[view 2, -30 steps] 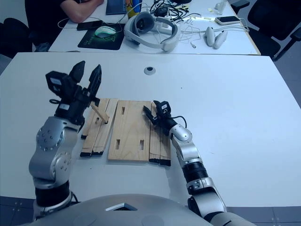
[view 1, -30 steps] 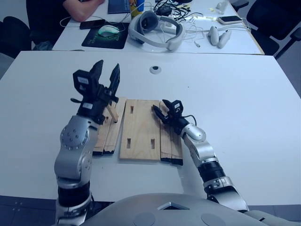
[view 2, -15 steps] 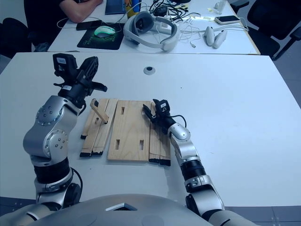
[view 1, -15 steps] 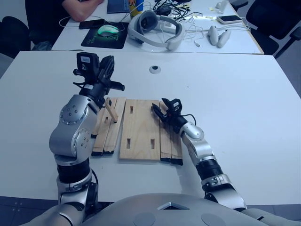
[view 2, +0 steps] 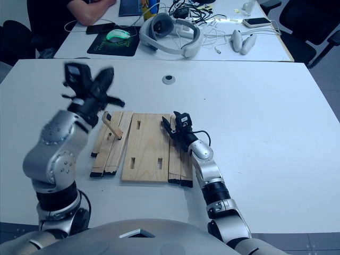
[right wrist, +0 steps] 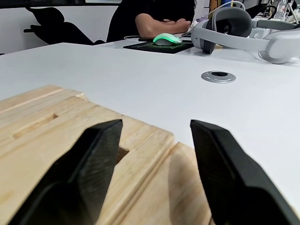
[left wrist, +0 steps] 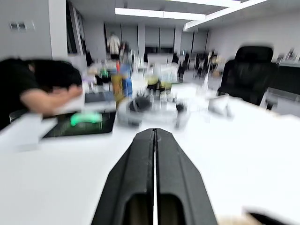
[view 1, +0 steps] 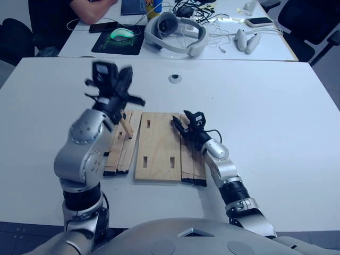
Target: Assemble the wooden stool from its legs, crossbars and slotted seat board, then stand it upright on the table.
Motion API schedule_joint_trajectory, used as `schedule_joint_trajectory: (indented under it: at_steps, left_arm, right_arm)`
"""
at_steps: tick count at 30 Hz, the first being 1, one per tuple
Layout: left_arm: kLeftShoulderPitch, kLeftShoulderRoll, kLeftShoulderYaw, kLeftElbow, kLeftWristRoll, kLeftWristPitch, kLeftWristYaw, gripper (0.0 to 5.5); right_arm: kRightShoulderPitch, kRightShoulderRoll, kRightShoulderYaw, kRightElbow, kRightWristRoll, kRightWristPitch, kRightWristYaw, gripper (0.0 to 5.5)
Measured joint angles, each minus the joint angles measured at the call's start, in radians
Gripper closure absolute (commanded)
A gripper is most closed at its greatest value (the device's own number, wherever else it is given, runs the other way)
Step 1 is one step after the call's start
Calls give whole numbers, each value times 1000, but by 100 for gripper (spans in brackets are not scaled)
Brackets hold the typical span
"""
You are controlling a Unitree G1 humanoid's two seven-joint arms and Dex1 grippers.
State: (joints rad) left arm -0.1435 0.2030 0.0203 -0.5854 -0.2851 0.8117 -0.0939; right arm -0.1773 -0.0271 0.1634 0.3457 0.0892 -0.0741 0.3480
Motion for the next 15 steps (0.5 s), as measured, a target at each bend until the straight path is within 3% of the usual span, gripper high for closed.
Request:
schedule_joint_trajectory:
  at_steps: [9, 15]
  left_arm:
    - [-38, -28, -10, 49, 12, -53, 1, 548]
    - [-226, -44, 60, 13, -26, -29, 35, 548]
  right_arm:
    - [2, -1, 1, -15, -2, 23, 5, 281]
    - [6, 6, 0, -13, -3, 14, -2, 281]
